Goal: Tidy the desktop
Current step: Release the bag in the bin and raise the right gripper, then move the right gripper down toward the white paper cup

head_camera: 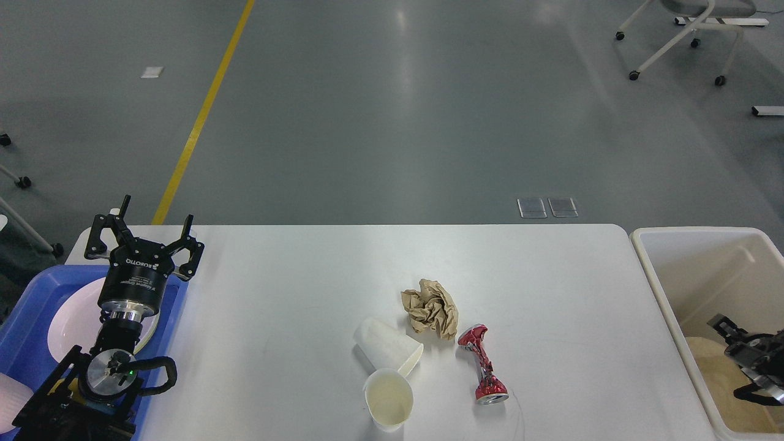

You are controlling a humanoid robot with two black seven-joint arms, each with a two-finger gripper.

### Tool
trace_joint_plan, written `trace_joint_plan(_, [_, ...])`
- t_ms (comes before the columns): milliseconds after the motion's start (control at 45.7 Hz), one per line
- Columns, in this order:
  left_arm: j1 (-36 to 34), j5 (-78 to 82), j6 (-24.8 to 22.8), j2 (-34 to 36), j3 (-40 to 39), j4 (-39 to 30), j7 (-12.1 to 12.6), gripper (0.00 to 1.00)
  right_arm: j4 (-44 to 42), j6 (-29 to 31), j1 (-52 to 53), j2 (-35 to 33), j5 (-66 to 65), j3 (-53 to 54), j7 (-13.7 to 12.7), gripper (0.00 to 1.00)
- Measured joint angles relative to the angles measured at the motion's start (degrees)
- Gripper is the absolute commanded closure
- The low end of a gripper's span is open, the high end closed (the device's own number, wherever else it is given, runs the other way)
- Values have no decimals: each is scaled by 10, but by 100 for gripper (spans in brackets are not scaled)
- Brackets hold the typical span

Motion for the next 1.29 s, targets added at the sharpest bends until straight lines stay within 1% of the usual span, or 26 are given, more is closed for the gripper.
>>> trace_joint_plan(66, [0, 0, 0, 0, 0, 0, 0, 4, 52, 1, 30, -29, -42, -1, -4, 0])
trace_joint_plan(153, [0, 0, 0, 0, 0, 0, 0, 4, 124, 5, 78, -69, -110, -4, -24, 0])
trace_joint_plan(263, [0, 0, 0, 0, 0, 0, 0, 4, 188, 41, 146, -99, -157, -37, -41, 0])
trace_joint_plan(372, [0, 0, 0, 0, 0, 0, 0, 4, 241, 109, 246, -108, -167, -115, -44, 0])
trace_joint_plan(503, [0, 0, 0, 0, 0, 0, 0, 4, 319, 211, 402, -101, -165, -215, -41, 0])
trace_joint_plan(678, [0, 0, 0, 0, 0, 0, 0, 4, 420, 323, 559, -64, -160, -261, -40, 0])
trace_joint_plan(700, [0, 0, 0, 0, 0, 0, 0, 4, 441, 347, 592, -57, -150, -268, -41, 0])
trace_joint_plan(810, [0, 0, 0, 0, 0, 0, 0, 4, 499, 401, 684, -32, -92, -296, -41, 0])
trace_joint_plan(875, [0, 0, 0, 0, 0, 0, 0, 4, 538, 416, 738, -2, -44, -326, -42, 0])
trace_joint_plan(985, [0, 0, 0, 0, 0, 0, 0, 4, 600, 417, 819, 51, 27, -373, -40, 0])
trace_joint_plan(1094, [0, 0, 0, 0, 0, 0, 0, 4, 657, 409, 882, 75, 58, -387, -38, 0])
trace_joint_plan(1226, [0, 0, 0, 0, 0, 0, 0, 4, 729, 380, 956, 124, 95, -394, -23, 0])
trace_joint_plan(1291, [0, 0, 0, 0, 0, 0, 0, 4, 750, 366, 977, 150, 124, -395, -12, 0])
